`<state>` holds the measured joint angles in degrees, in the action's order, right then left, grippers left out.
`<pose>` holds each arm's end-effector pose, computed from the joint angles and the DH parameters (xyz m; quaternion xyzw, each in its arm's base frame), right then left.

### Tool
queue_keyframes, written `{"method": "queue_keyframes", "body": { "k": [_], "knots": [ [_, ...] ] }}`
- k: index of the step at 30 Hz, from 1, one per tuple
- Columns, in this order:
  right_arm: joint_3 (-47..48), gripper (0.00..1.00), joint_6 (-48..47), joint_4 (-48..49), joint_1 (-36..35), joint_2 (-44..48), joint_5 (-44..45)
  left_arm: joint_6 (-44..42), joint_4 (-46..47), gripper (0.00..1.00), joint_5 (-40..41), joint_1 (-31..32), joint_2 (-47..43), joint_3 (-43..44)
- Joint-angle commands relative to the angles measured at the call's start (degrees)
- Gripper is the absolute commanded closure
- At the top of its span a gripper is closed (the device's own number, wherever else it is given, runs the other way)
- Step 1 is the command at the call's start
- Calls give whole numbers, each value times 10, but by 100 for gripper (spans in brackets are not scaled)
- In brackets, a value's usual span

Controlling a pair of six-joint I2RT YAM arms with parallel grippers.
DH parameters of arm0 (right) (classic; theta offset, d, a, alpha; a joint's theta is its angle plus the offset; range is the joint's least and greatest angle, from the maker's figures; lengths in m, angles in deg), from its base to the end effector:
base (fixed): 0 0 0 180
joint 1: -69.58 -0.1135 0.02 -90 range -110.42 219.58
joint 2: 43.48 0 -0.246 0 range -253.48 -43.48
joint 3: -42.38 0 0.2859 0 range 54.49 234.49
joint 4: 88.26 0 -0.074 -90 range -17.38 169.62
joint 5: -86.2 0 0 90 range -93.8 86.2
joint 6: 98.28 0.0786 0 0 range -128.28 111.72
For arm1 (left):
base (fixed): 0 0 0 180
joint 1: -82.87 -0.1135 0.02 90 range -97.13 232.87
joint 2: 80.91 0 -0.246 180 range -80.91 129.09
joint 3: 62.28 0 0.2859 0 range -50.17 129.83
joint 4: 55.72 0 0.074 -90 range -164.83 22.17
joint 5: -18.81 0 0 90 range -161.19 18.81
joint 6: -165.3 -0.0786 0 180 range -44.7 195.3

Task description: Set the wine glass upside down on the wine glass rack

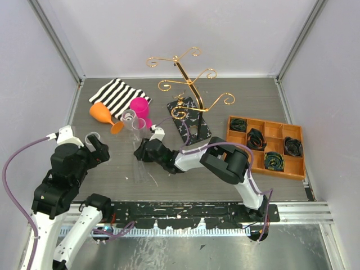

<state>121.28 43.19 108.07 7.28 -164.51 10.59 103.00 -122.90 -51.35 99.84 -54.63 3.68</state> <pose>0.2469 0.4283 0.0672 -0.0131 0.8430 0.3836 0.3769 0.1519 -0.0185 0.3367 -0.1677 0.8301 -0.0580 0.5286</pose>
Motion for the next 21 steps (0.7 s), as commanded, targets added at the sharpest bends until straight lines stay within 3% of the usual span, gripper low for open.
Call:
{"method": "queue_keyframes", "body": {
  "k": [1, 10, 21],
  "knots": [
    [19, 60, 11, 15, 6, -14, -12, 5, 24, 2, -4, -2, -2, -8],
    [18, 60, 12, 28, 7, -29, -46, 5, 25, 2, -6, -2, -3, -10],
    [-47, 85, 8, 79, 7, 12, -60, 4, 26, 2, -8, -2, 1, -10]
  ]
}}
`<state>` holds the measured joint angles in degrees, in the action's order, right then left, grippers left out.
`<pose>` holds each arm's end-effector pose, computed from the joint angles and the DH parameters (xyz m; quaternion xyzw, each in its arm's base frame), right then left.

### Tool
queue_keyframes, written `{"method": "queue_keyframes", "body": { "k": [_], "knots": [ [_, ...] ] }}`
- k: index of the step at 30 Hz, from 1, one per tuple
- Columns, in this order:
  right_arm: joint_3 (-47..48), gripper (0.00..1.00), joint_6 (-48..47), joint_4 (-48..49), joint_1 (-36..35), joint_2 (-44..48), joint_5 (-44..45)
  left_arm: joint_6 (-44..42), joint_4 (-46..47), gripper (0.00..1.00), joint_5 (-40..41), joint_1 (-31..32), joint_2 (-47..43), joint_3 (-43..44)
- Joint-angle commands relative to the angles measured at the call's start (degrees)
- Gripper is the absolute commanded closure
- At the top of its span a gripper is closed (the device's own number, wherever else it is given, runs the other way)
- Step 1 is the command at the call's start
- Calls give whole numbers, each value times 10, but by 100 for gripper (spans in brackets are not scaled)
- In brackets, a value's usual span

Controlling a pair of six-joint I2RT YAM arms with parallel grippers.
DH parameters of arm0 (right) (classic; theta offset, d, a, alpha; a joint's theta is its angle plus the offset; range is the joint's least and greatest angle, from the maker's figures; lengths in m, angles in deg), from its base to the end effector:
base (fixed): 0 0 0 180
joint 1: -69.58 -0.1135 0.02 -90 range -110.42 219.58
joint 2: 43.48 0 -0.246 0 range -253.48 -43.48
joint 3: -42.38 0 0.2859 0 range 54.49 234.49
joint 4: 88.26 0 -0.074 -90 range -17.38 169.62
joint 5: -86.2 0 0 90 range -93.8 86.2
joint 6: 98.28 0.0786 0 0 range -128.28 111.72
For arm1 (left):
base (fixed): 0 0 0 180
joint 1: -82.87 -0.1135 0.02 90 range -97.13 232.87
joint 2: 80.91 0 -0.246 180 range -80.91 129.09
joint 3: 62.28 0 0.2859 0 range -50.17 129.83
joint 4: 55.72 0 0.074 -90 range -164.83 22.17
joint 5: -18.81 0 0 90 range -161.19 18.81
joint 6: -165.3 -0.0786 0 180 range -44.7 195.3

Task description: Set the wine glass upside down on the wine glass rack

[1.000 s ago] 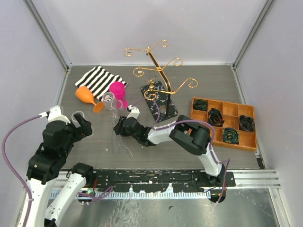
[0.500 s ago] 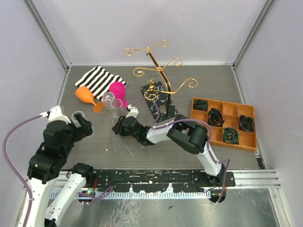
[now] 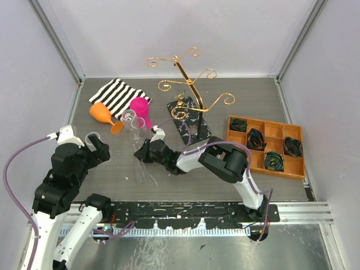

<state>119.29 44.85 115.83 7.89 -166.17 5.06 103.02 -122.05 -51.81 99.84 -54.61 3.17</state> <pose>0.2445 0.4285 0.0596 -0.0183 0.8260 0.4372 0.3554 0.1539 -0.0197 0.3353 -0.1661 0.8294 -0.0624 0.5298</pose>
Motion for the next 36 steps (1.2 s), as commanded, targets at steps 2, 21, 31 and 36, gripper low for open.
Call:
{"method": "queue_keyframes", "body": {
  "k": [2, 21, 31, 36],
  "knots": [
    [-41, 89, -8, 19, 1, 38, -8, 3, 17, 2, -3, -3, 1, -5],
    [-173, 99, -47, 57, -19, 180, 10, -6, 30, 2, -20, -2, -35, -7],
    [-257, 99, -102, 64, -61, 290, 56, -31, 39, 2, -69, -3, -65, 1],
    [-304, 99, -179, 31, -73, 407, 56, -51, 60, 2, -130, -2, -70, 6]
  ]
}}
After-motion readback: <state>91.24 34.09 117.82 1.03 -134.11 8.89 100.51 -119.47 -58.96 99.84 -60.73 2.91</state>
